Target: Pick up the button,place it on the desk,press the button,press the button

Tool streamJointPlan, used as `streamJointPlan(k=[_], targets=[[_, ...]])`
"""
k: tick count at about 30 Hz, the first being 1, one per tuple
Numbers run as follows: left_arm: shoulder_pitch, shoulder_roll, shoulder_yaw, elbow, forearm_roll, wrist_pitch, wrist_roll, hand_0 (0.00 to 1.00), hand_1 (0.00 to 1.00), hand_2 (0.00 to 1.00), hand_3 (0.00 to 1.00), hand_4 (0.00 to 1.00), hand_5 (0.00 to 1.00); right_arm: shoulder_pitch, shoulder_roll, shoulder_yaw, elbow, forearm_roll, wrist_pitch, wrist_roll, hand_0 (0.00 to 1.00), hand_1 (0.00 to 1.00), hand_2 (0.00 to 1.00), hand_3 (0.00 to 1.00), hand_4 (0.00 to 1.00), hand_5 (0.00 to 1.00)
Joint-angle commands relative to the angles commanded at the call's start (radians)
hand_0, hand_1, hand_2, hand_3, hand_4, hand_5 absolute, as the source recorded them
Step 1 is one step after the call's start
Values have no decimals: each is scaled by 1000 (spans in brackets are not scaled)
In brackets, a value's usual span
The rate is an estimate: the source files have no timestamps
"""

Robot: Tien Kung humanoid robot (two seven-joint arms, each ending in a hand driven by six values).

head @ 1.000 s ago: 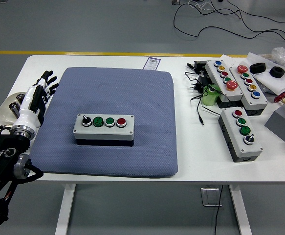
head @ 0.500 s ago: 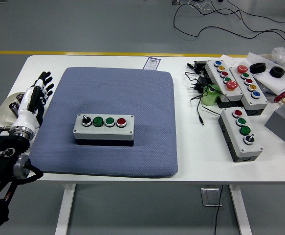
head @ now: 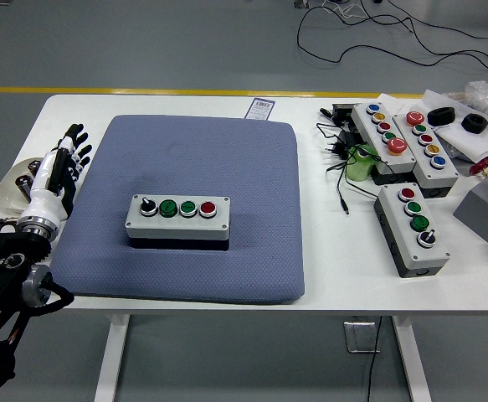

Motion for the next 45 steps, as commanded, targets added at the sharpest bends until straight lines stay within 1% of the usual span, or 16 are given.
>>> streamJointPlan(k=[4, 7, 8, 11, 13, 14, 19, 20, 29, 45], targets=[[0, 0, -1, 3, -4, -12, -1, 961, 957, 997, 967, 612, 998, 0, 0, 1, 0, -2, 0, 0, 663, 661, 716, 614, 476, 319], [0, 0, -5, 8, -4, -32, -1, 961, 957, 997, 967, 612, 998, 0, 1, 2, 0, -3, 0, -1, 663, 661, 716, 614, 476, 319], [0, 0, -7, 9, -6, -38, -2, 926, 930, 971, 958, 612, 998, 0, 1, 2, 0, -3, 0, -1, 662, 661, 715, 614, 475, 319], [0, -1, -16, 16, -7, -58, -4, 926, 930, 971, 958, 612, 998, 0, 2, 2, 0, -4, 0, -1, 662, 661, 715, 614, 475, 319], [1, -1, -19, 19, -7, -65, -5, 926, 930, 971, 958, 612, 998, 0, 2, 2, 0, -3, 0, -2, 662, 661, 715, 614, 475, 319], [1, 0, -22, 23, -8, -69, -5, 915, 923, 954, 950, 613, 998, 0, 2, 2, 0, -3, 0, -2, 663, 661, 716, 614, 475, 318], [1, -1, -42, 37, -15, -84, -3, 915, 923, 954, 950, 613, 998, -1, 2, 1, 0, -6, 0, -3, 663, 661, 716, 614, 475, 318], [1, -1, -45, 39, -15, -85, -3, 911, 917, 942, 937, 613, 998, -1, 2, 1, 0, -6, 0, -4, 663, 661, 716, 614, 474, 320], [0, -2, -69, 61, -12, -88, -2, 909, 914, 937, 931, 614, 998, -2, 2, 2, 0, -13, -1, -6, 663, 661, 716, 614, 474, 320], [2, -5, -72, 76, -7, -87, 4, 907, 912, 931, 927, 618, 998, -8, 1, 2, 0, -24, 0, -5, 663, 660, 716, 614, 474, 321]])
